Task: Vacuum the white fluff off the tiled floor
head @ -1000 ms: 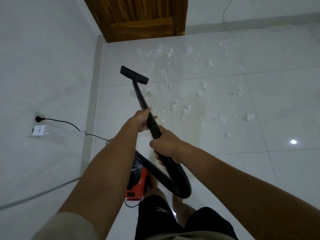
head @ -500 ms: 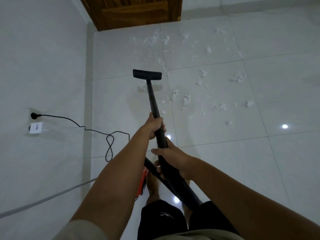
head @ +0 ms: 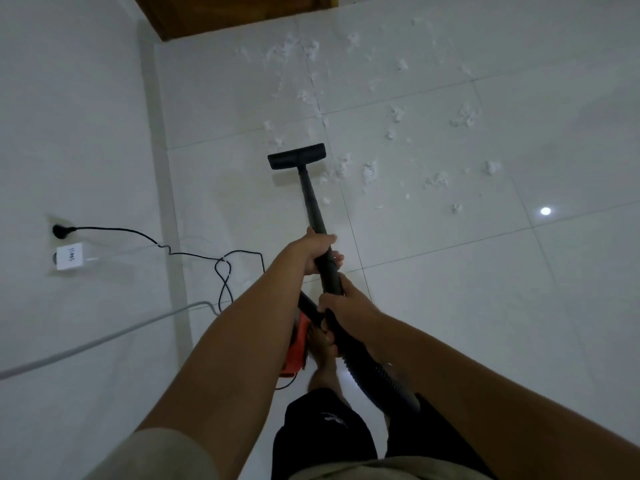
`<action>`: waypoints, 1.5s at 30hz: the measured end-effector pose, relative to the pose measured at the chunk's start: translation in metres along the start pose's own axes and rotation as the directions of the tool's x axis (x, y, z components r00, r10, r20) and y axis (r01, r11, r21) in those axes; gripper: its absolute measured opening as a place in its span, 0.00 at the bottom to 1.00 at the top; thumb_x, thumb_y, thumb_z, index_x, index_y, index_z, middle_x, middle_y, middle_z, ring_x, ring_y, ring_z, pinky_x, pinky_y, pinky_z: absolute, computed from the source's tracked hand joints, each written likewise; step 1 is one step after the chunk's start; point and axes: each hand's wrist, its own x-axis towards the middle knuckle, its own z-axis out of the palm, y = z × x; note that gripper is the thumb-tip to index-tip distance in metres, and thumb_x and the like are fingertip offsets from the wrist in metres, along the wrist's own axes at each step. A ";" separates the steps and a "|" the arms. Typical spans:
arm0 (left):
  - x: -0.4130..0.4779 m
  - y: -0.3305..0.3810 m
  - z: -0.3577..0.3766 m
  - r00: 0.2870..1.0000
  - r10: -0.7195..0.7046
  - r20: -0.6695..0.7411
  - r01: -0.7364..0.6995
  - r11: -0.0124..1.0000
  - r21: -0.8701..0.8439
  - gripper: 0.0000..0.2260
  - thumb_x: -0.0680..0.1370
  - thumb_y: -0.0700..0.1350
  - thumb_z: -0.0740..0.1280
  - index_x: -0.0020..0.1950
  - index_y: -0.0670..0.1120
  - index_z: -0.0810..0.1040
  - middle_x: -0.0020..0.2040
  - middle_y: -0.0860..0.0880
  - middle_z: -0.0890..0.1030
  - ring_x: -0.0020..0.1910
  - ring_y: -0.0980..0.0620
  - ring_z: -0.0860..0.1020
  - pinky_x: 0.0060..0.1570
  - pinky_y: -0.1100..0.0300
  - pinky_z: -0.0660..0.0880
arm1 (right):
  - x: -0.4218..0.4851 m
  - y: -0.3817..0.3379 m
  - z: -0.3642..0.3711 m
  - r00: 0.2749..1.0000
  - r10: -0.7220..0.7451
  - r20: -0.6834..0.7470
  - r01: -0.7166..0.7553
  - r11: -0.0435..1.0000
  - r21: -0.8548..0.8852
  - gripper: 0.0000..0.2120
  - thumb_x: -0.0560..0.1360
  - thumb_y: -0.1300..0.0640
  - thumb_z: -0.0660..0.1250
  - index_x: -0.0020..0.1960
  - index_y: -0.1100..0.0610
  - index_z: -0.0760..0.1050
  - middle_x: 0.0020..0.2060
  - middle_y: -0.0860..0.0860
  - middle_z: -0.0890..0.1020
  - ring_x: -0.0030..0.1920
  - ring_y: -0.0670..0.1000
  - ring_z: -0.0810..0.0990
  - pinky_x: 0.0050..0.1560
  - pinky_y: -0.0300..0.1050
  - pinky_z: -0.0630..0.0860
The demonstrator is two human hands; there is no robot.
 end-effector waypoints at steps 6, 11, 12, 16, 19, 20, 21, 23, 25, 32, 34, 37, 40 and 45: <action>0.004 -0.020 0.017 0.994 0.082 -0.070 -0.080 0.997 0.018 0.25 0.85 0.44 0.57 0.80 0.52 0.52 0.38 0.44 0.73 0.29 0.52 0.73 0.26 0.61 0.78 | -0.007 0.004 -0.012 0.996 0.053 0.071 -0.056 0.998 0.035 0.27 0.82 0.58 0.62 0.77 0.43 0.59 0.33 0.59 0.78 0.29 0.54 0.77 0.29 0.47 0.79; 0.003 -0.029 0.032 0.986 0.141 -0.086 -0.142 0.990 -0.001 0.27 0.85 0.44 0.55 0.81 0.57 0.46 0.39 0.44 0.72 0.30 0.52 0.72 0.26 0.61 0.77 | -0.001 0.021 -0.021 1.000 0.025 0.019 -0.025 1.000 0.002 0.27 0.83 0.57 0.60 0.79 0.41 0.57 0.41 0.57 0.79 0.36 0.56 0.79 0.36 0.49 0.80; 0.003 -0.030 0.036 0.985 0.145 -0.093 -0.147 0.989 -0.014 0.28 0.85 0.44 0.55 0.81 0.57 0.46 0.39 0.44 0.73 0.31 0.52 0.73 0.27 0.61 0.77 | 0.001 0.028 -0.022 0.999 -0.014 -0.032 0.013 0.999 -0.032 0.28 0.82 0.56 0.60 0.79 0.41 0.58 0.40 0.56 0.79 0.37 0.56 0.78 0.38 0.50 0.79; 0.002 -0.036 0.049 0.981 0.149 -0.120 -0.154 0.988 -0.026 0.21 0.85 0.45 0.54 0.78 0.54 0.57 0.40 0.44 0.73 0.31 0.51 0.72 0.28 0.60 0.76 | 0.003 0.043 -0.029 0.995 -0.034 -0.095 0.027 0.997 -0.072 0.22 0.85 0.49 0.58 0.78 0.43 0.60 0.37 0.55 0.79 0.34 0.55 0.78 0.40 0.53 0.80; 0.000 -0.043 0.060 0.979 0.145 -0.142 -0.147 0.989 -0.001 0.18 0.85 0.44 0.54 0.76 0.51 0.60 0.39 0.44 0.73 0.30 0.51 0.72 0.28 0.60 0.76 | -0.004 0.046 -0.038 0.996 -0.034 -0.077 0.026 0.994 -0.107 0.22 0.85 0.52 0.58 0.78 0.45 0.60 0.34 0.56 0.77 0.29 0.53 0.76 0.33 0.47 0.78; -0.002 -0.044 0.062 0.978 0.147 -0.148 -0.146 0.989 0.018 0.20 0.85 0.45 0.53 0.78 0.52 0.57 0.39 0.44 0.73 0.30 0.52 0.72 0.28 0.60 0.76 | -0.006 0.047 -0.040 0.997 -0.038 -0.072 0.029 0.992 -0.119 0.23 0.85 0.53 0.58 0.78 0.45 0.59 0.34 0.56 0.77 0.28 0.52 0.75 0.31 0.47 0.77; -0.003 -0.045 0.064 0.977 0.153 -0.151 -0.149 0.988 0.042 0.23 0.85 0.45 0.53 0.80 0.55 0.53 0.38 0.44 0.74 0.30 0.52 0.73 0.28 0.59 0.76 | -0.008 0.049 -0.042 0.997 -0.042 -0.065 0.034 0.992 -0.125 0.24 0.85 0.53 0.58 0.79 0.45 0.58 0.33 0.56 0.77 0.27 0.52 0.75 0.30 0.46 0.77; -0.006 -0.048 0.065 0.975 0.166 -0.148 -0.154 0.984 0.093 0.27 0.86 0.47 0.52 0.81 0.58 0.43 0.39 0.44 0.74 0.31 0.52 0.74 0.30 0.58 0.77 | -0.011 0.054 -0.043 0.997 -0.052 -0.056 0.045 0.992 -0.119 0.25 0.84 0.54 0.59 0.79 0.44 0.57 0.32 0.56 0.76 0.26 0.52 0.75 0.28 0.45 0.76; -0.009 -0.049 0.065 0.974 0.172 -0.148 -0.156 0.981 0.113 0.29 0.86 0.47 0.52 0.81 0.58 0.39 0.40 0.44 0.75 0.32 0.52 0.74 0.30 0.58 0.77 | -0.013 0.057 -0.042 0.997 -0.058 -0.052 0.052 0.993 -0.108 0.26 0.84 0.55 0.59 0.79 0.42 0.57 0.32 0.56 0.76 0.25 0.52 0.75 0.27 0.45 0.76; -0.004 -0.049 0.062 0.976 0.145 -0.165 -0.120 0.981 0.152 0.29 0.86 0.48 0.51 0.81 0.56 0.35 0.41 0.44 0.76 0.32 0.53 0.74 0.24 0.62 0.75 | -0.010 0.058 -0.040 0.997 -0.057 -0.056 0.051 0.992 -0.116 0.23 0.85 0.53 0.57 0.79 0.43 0.58 0.32 0.56 0.76 0.25 0.52 0.75 0.27 0.45 0.76; -0.003 -0.052 0.059 0.977 0.135 -0.166 -0.110 0.982 0.155 0.29 0.86 0.48 0.50 0.81 0.57 0.36 0.42 0.43 0.76 0.32 0.52 0.74 0.23 0.62 0.74 | -0.009 0.059 -0.036 0.997 -0.053 -0.062 0.045 0.991 -0.124 0.24 0.86 0.51 0.56 0.80 0.42 0.56 0.33 0.56 0.76 0.25 0.51 0.75 0.27 0.44 0.76; 0.003 -0.055 0.053 0.976 0.150 -0.158 -0.117 0.972 0.204 0.28 0.86 0.47 0.50 0.82 0.56 0.38 0.48 0.42 0.77 0.33 0.52 0.75 0.28 0.59 0.76 | -0.006 0.060 -0.028 0.997 -0.051 -0.066 0.042 0.990 -0.135 0.26 0.86 0.50 0.55 0.81 0.38 0.51 0.35 0.56 0.77 0.28 0.52 0.76 0.28 0.44 0.78; 0.008 -0.052 0.047 0.973 0.171 -0.153 -0.117 0.944 0.308 0.29 0.85 0.44 0.51 0.82 0.52 0.39 0.54 0.39 0.78 0.41 0.48 0.78 0.46 0.52 0.81 | -0.004 0.056 -0.025 0.996 -0.077 -0.056 0.069 0.988 -0.136 0.26 0.86 0.52 0.54 0.81 0.38 0.51 0.34 0.57 0.77 0.28 0.52 0.76 0.29 0.46 0.78; 0.010 -0.047 0.035 0.975 0.160 -0.152 -0.075 0.888 0.454 0.31 0.84 0.41 0.52 0.82 0.47 0.38 0.69 0.39 0.72 0.60 0.41 0.76 0.63 0.48 0.75 | -0.007 0.050 -0.018 0.993 -0.110 -0.032 0.105 0.986 -0.127 0.25 0.86 0.54 0.53 0.80 0.39 0.54 0.31 0.58 0.75 0.26 0.52 0.75 0.26 0.45 0.77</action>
